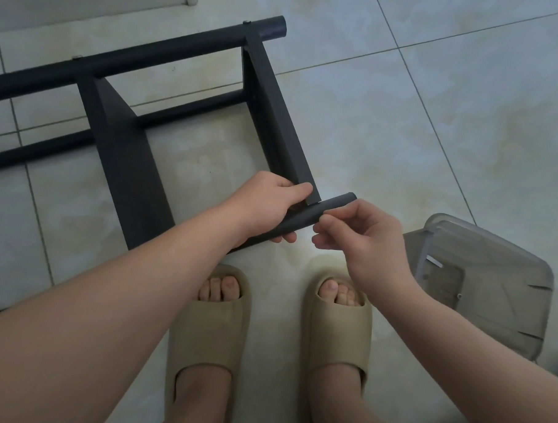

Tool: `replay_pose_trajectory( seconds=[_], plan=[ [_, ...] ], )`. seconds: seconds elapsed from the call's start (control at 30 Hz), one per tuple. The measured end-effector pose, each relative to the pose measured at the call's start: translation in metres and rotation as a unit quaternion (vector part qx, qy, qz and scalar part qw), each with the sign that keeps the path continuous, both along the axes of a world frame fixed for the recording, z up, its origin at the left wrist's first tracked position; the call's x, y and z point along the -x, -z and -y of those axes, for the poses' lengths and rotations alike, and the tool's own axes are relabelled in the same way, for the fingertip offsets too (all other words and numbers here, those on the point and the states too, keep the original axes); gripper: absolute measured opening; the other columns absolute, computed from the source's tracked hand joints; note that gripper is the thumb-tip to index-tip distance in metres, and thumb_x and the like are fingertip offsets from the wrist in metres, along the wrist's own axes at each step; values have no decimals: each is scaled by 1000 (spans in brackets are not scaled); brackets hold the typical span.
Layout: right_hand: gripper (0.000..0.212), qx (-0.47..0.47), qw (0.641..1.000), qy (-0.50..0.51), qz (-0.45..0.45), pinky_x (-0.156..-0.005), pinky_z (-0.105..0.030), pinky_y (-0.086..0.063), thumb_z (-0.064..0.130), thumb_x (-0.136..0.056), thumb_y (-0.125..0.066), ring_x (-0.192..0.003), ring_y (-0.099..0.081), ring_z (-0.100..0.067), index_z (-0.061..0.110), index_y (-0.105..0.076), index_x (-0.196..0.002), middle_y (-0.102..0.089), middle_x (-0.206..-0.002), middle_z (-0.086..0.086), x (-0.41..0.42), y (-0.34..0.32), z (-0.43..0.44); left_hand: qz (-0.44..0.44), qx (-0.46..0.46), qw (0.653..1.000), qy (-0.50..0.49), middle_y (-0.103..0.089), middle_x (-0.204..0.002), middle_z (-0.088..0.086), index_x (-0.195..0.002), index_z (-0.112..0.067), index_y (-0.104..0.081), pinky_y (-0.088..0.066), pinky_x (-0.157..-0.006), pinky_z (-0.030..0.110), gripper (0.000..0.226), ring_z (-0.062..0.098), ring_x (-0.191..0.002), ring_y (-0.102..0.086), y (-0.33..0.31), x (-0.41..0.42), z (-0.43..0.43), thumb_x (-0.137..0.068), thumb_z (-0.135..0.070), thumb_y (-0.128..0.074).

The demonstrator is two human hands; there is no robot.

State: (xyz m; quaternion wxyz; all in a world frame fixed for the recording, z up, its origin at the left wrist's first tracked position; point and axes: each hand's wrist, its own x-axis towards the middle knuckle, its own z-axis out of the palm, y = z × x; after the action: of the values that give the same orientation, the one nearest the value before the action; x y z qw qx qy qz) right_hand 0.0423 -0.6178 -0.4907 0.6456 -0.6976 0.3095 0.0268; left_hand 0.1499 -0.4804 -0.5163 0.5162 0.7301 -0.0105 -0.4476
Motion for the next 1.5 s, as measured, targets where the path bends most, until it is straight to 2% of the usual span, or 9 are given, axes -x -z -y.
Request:
replay_pose_trajectory(
  seconds=[0.43,0.63,0.8,0.97,1.13,1.27,1.37,1.43,1.5],
  plan=[
    [16,126,987,-93,-36,-64,-28,-59,7,-90,-73,-62,-71,-16,7,-62,-79,-72,-67,0,-5,0,8,-8,12,1000,3,-73,-82,11,-84,-9,-67,-50,-47,27,36,24,-56,-70,1,0,-2,-101,-39,-56],
    [16,-33,998,-17,-59,-56,-26,-57,6,-94,-69,-59,-71,-20,-1,-61,-82,-74,-69,-11,-4,-3,6,1,-3,1000,10,-72,-70,5,-86,-11,-69,-51,-48,27,38,21,-56,-71,2,0,-1,-99,-45,-58],
    [16,-52,997,1,-59,-56,-25,-57,9,-96,-67,-60,-71,-20,-1,-63,-84,-74,-70,-11,-1,1,4,-8,-2,1000,5,-74,-77,8,-89,-10,-71,-52,-48,27,41,20,-57,-71,2,0,-1,-97,-48,-60],
    [17,126,988,-82,-14,-63,-25,-56,14,-93,-72,-61,-69,-15,10,-64,-79,-72,-68,0,2,7,8,-11,-4,1000,5,-75,-85,9,-89,-10,-70,-52,-49,26,41,21,-59,-72,2,0,-2,-97,-48,-59],
    [25,356,910,-209,33,-62,-38,-46,32,-85,-79,-64,-55,-16,15,-64,-78,-61,-65,7,-4,5,23,-10,-3,1000,12,-76,-82,11,-85,-11,-69,-52,-48,26,41,21,-57,-71,2,-1,-2,-98,-47,-57],
    [46,464,844,-250,96,-79,-39,-45,48,-80,-77,-89,-53,-26,9,-68,-103,-61,-99,-3,-13,2,35,-17,5,1000,16,-76,-78,6,-81,-14,-69,-52,-48,25,40,20,-58,-71,1,-2,-3,-99,-47,-56],
    [55,367,872,-322,38,-90,-33,-47,51,-78,-76,-100,-57,-18,13,-68,-116,-64,-113,1,-25,0,45,-22,8,1000,19,-76,-77,5,-83,-14,-70,-51,-48,25,40,20,-58,-71,1,-2,-4,-99,-48,-56],
    [50,301,882,-361,3,-81,-21,-46,53,-78,-72,-89,-58,-12,15,-71,-111,-69,-100,4,-34,0,51,-21,6,1000,18,-76,-78,6,-84,-13,-69,-51,-48,26,40,20,-57,-70,0,-1,-4,-99,-47,-56],
    [40,282,885,-371,-4,-74,-22,-45,46,-80,-78,-81,-56,-12,16,-72,-105,-69,-90,0,-40,2,55,-16,2,1000,17,-75,-75,4,-83,-13,-68,-50,-47,25,40,20,-56,-70,0,0,-3,-99,-46,-55]
  ],
)
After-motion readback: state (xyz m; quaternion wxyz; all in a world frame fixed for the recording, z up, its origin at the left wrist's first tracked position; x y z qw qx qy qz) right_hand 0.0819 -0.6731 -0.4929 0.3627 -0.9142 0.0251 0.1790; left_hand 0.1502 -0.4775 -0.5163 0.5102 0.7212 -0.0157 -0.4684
